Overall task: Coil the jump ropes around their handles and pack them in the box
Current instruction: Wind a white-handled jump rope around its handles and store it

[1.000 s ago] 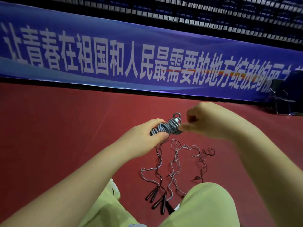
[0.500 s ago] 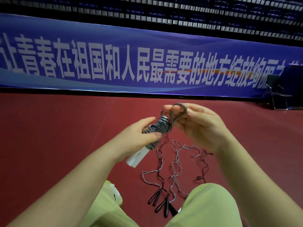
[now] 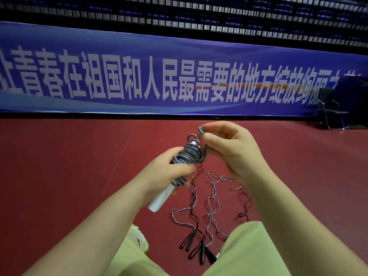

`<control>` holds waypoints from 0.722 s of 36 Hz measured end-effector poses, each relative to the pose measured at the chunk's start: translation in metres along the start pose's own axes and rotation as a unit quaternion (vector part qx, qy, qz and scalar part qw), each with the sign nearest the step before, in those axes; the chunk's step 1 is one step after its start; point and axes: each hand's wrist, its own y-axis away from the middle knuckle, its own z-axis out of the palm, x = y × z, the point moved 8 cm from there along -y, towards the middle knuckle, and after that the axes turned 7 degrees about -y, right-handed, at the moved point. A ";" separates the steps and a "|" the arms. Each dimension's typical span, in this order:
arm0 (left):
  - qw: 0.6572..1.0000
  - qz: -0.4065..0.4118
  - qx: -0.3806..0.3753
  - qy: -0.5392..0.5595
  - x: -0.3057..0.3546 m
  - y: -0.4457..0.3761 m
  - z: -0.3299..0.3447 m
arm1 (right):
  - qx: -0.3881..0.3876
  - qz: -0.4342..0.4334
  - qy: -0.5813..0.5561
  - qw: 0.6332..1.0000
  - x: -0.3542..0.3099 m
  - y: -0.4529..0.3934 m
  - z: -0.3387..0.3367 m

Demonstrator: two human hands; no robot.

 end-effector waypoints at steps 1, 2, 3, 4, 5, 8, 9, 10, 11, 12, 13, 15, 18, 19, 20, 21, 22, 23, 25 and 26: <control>1.000 0.001 0.002 0.000 0.000 0.000 -0.001 | 0.016 -0.016 0.055 0.998 -0.002 0.000 -0.002; 1.000 -0.003 0.005 0.014 0.002 0.001 -0.001 | 0.030 -0.030 0.105 0.994 -0.005 0.000 -0.004; 0.999 -0.005 0.006 0.031 0.003 0.001 -0.001 | 0.043 -0.042 0.149 0.987 -0.007 0.000 -0.006; 0.999 -0.006 0.009 0.045 0.007 0.002 0.000 | 0.054 -0.055 0.188 0.979 -0.009 0.001 -0.008; 0.999 -0.007 0.011 0.046 0.007 0.002 -0.001 | 0.063 -0.064 0.220 0.971 -0.011 0.002 -0.008; 1.000 -0.004 0.014 0.027 0.010 0.001 0.000 | 0.068 -0.074 0.283 0.954 -0.011 0.003 -0.007; 1.000 -0.001 0.014 0.019 0.009 0.001 -0.001 | 0.065 -0.071 0.300 0.949 -0.011 0.003 -0.005; 1.000 0.002 0.012 0.009 0.010 0.001 0.001 | 0.063 -0.069 0.316 0.944 -0.010 0.002 -0.005; 1.000 0.009 0.014 -0.005 0.009 0.002 0.000 | 0.062 -0.069 0.328 0.940 -0.010 0.002 -0.003; 0.999 0.018 0.017 -0.022 0.010 0.002 -0.001 | 0.064 -0.072 0.338 0.936 -0.011 0.002 -0.003; 0.999 0.025 0.021 -0.036 0.009 0.002 -0.002 | 0.066 -0.073 0.344 0.934 -0.010 0.002 -0.002; 0.997 0.035 0.026 -0.057 0.009 0.002 -0.004 | 0.061 -0.064 0.359 0.929 -0.009 0.001 -0.001; 0.996 0.031 0.022 -0.075 0.007 0.003 -0.006 | 0.043 -0.044 0.395 0.917 -0.007 0.001 0.003; 0.996 0.032 0.018 -0.079 0.007 0.003 -0.005 | 0.038 -0.041 0.406 0.912 -0.007 0.001 0.004; 0.995 0.036 0.017 -0.091 0.007 0.004 -0.006 | 0.034 -0.040 0.414 0.909 -0.008 0.000 0.004; 0.992 0.044 0.021 -0.113 0.010 0.004 -0.006 | 0.031 -0.038 0.416 0.908 -0.008 0.000 0.004; 0.988 0.051 0.028 -0.140 0.012 0.005 -0.007 | 0.031 -0.036 0.413 0.910 -0.009 0.000 0.004; 0.985 0.056 0.034 -0.163 0.013 0.006 -0.008 | 0.032 -0.034 0.408 0.912 -0.009 0.000 0.003; 0.977 0.056 0.044 -0.199 0.015 0.007 -0.010 | 0.035 -0.027 0.401 0.915 -0.007 -0.002 0.001; 0.974 0.056 0.049 -0.215 0.015 0.006 -0.010 | 0.036 -0.022 0.396 0.917 -0.005 -0.003 0.000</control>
